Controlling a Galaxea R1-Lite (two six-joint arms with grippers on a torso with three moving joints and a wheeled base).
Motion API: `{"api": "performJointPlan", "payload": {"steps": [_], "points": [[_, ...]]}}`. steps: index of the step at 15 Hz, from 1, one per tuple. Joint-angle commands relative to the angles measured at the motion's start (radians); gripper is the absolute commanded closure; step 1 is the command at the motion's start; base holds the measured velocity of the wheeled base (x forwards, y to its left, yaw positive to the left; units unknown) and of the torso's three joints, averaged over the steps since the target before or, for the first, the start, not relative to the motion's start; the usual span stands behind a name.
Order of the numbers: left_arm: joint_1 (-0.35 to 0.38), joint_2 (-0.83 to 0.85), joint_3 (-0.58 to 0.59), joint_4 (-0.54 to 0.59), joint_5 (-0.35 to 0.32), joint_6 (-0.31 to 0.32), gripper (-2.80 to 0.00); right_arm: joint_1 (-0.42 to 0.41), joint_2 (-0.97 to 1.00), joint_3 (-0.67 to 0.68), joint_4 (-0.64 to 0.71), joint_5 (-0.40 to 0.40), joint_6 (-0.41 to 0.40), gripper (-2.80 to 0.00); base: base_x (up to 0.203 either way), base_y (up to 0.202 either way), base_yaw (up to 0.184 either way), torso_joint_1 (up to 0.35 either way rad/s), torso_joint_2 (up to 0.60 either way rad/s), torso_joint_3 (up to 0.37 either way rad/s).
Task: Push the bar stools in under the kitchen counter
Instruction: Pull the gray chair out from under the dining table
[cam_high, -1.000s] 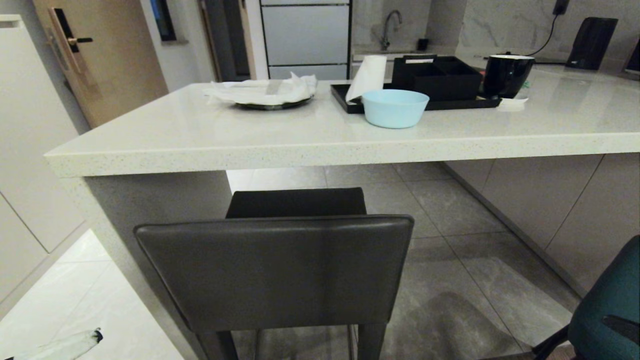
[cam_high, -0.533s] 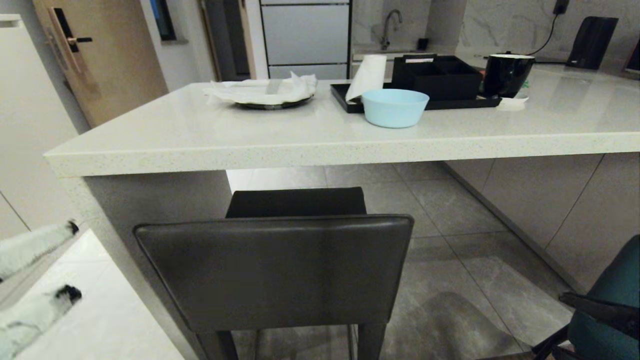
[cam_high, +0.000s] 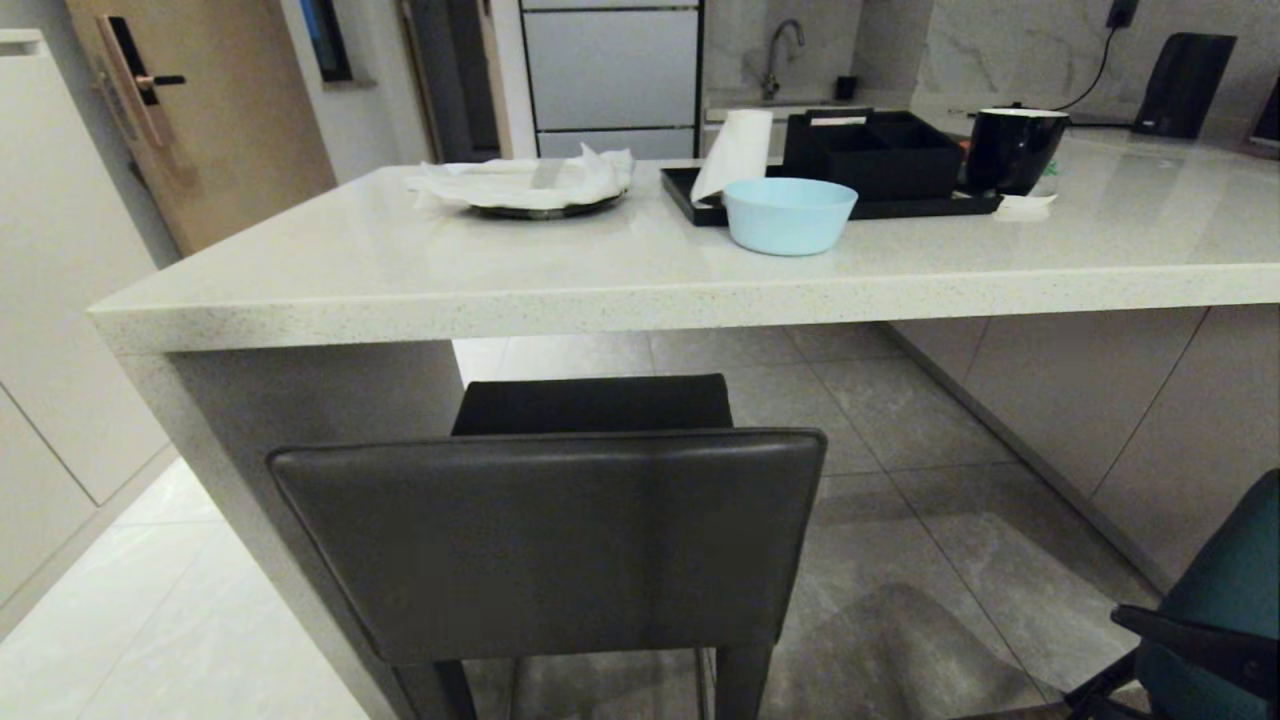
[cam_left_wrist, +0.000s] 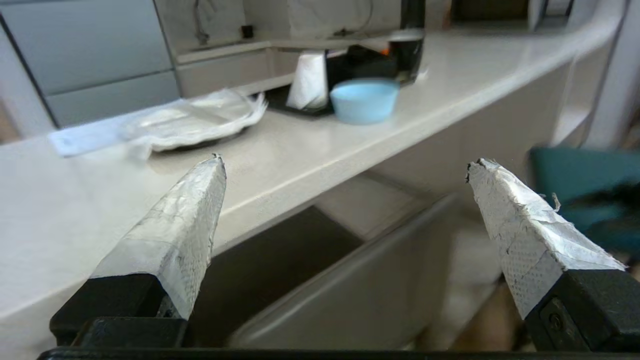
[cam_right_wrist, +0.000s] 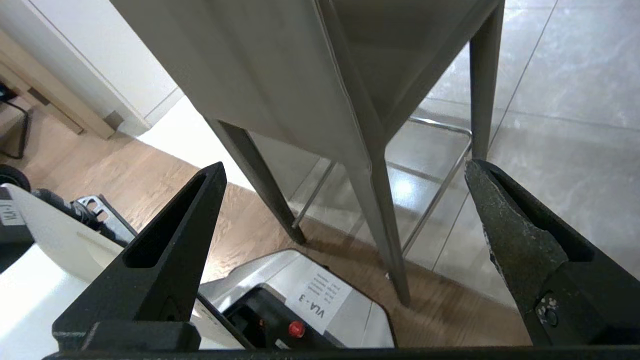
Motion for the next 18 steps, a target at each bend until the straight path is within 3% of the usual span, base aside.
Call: {"api": "performJointPlan", "payload": {"steps": [1,3,4,7,8,10,12,14,18], "points": [[0.02,0.031,0.093,-0.052,-0.022,0.061,-2.8,-0.003,0.001,0.006,-0.004,0.004,0.006,-2.8,0.0,0.0,0.0,0.0,0.0,0.0],[0.082,0.085,0.347,-0.189,-0.115,0.16,-2.8,-0.015,-0.004,0.011,-0.003,0.004,0.012,-2.8,0.0,0.0,0.0,0.0,0.0,0.0],[0.162,0.116,0.445,-0.26,-0.201,0.202,-2.8,-0.017,-0.002,0.019,-0.004,0.004,0.014,-2.8,0.0,0.0,0.0,0.0,0.0,0.0],[0.424,0.287,0.567,-0.377,-0.421,0.338,-2.8,-0.016,0.014,0.023,-0.004,0.008,0.014,-2.8,0.0,0.0,0.0,0.0,0.0,0.0],[0.482,0.363,0.592,-0.431,-0.467,0.368,-2.8,-0.017,0.022,0.023,-0.007,0.008,0.014,-2.8,0.0,0.0,0.0,0.0,0.0,0.0],[0.532,0.508,0.647,-0.572,-0.509,0.4,-2.8,-0.015,0.03,0.023,-0.007,0.012,0.014,-2.8,0.0,0.0,0.0,0.0,0.0,0.0],[0.515,0.617,0.719,-0.71,-0.528,0.415,-2.8,-0.011,0.043,0.018,-0.009,0.027,0.014,-2.8,0.0,0.0,0.0,0.0,0.0,0.0],[0.4,0.669,0.745,-0.752,-0.535,0.417,-2.8,-0.007,0.076,0.003,-0.023,0.081,0.012,-2.8,0.0,0.0,0.0,0.0,0.0,0.0],[0.221,0.794,0.696,-0.768,-0.502,0.415,-2.8,0.018,0.266,-0.012,-0.277,0.138,0.004,-2.8,0.0,0.0,0.0,0.0,0.0,0.0]]}}
